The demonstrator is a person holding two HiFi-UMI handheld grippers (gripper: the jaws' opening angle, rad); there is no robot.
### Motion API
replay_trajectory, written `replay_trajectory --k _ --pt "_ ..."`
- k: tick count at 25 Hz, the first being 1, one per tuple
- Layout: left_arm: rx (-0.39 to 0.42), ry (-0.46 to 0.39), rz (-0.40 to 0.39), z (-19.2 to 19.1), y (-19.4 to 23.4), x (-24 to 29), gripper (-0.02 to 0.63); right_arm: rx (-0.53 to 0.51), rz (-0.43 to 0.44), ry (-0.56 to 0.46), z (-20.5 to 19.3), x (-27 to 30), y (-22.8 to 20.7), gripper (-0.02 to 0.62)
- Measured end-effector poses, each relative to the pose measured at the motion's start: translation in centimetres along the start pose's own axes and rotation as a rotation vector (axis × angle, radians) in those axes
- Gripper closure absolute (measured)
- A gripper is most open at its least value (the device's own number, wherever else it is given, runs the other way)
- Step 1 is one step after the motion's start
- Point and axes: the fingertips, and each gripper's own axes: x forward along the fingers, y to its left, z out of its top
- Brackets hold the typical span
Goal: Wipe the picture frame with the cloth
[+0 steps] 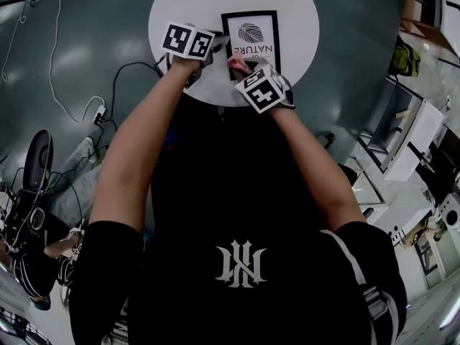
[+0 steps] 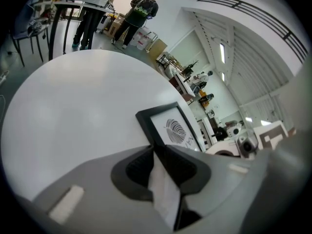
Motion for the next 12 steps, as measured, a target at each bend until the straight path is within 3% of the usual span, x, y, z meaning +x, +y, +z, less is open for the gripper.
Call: replay_trajectory --k 4,12 --pt "-0.006 -0.003 0.001 -0.1 0.1 -0.1 0.529 -0.081 -0.056 0.032 -0.4 0.0 -0.2 0.528" --pt "-0.008 -0.009 -0.004 0.1 -0.1 -0.1 0.529 -0.046 -0.152 0.067 -2.1 -1.6 -2.8 0.527"
